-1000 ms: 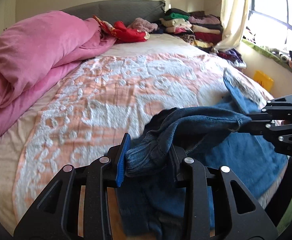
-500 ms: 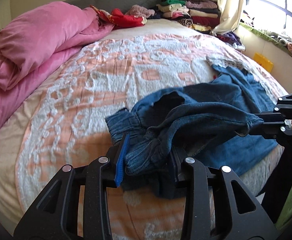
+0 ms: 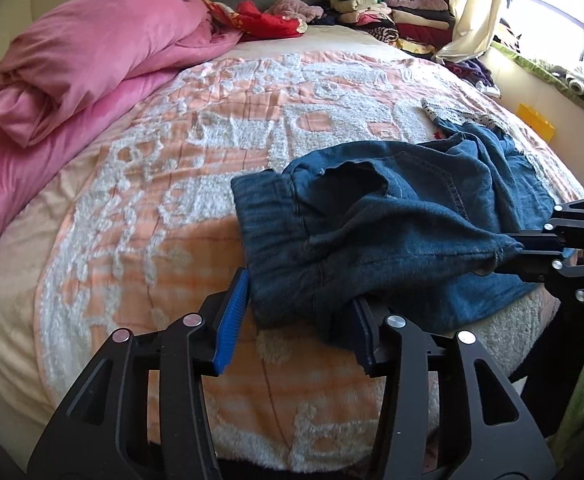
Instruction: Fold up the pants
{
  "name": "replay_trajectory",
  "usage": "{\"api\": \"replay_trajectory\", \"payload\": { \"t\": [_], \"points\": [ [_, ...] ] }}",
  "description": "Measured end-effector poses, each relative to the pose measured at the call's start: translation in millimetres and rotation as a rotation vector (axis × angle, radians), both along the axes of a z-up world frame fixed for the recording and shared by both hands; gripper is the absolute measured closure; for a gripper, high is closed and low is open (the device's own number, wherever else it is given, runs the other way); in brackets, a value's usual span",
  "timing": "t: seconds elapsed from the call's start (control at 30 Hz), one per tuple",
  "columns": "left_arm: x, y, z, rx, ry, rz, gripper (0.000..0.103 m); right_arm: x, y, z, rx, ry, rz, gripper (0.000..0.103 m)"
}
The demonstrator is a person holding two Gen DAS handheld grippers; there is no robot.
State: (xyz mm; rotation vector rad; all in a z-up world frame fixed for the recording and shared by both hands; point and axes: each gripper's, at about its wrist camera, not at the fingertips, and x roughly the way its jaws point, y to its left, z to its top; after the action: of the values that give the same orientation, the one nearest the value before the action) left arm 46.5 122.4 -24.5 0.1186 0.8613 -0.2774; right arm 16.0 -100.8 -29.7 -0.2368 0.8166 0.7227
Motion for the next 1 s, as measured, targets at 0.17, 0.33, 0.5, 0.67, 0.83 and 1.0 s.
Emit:
{"api": "replay_trajectory", "payload": {
  "t": [0.17, 0.33, 0.5, 0.67, 0.83, 1.0],
  "points": [
    [-5.4, 8.7, 3.4, -0.039, 0.016, 0.020, 0.062, 4.2, 1.3, -3.4, 0.003, 0.010, -0.011, 0.093],
    [-8.8, 19.7, 10.3, -0.108, 0.032, 0.049, 0.062, 7.4, 1.9, -5.5, 0.010, 0.015, -0.015, 0.093],
    [-8.5, 26.4, 14.8, -0.164, 0.054, 0.074, 0.062, 8.1, -4.1, -3.3, 0.041, 0.020, -0.023, 0.093],
    [-10.6, 39.7, 23.4, -0.226, 0.053, 0.125, 0.062, 9.4, -10.2, 0.2, 0.055, 0.016, -0.033, 0.093],
    [-2.1, 44.0, 19.0, -0.304, 0.110, 0.134, 0.060, 5.9, -11.3, 2.6, 0.055, 0.008, -0.030, 0.093],
    [18.0, 25.5, 3.2, -0.367, 0.181, 0.107, 0.051, 2.0, -7.1, -0.2, 0.015, -0.004, -0.027, 0.093]
  ]
}}
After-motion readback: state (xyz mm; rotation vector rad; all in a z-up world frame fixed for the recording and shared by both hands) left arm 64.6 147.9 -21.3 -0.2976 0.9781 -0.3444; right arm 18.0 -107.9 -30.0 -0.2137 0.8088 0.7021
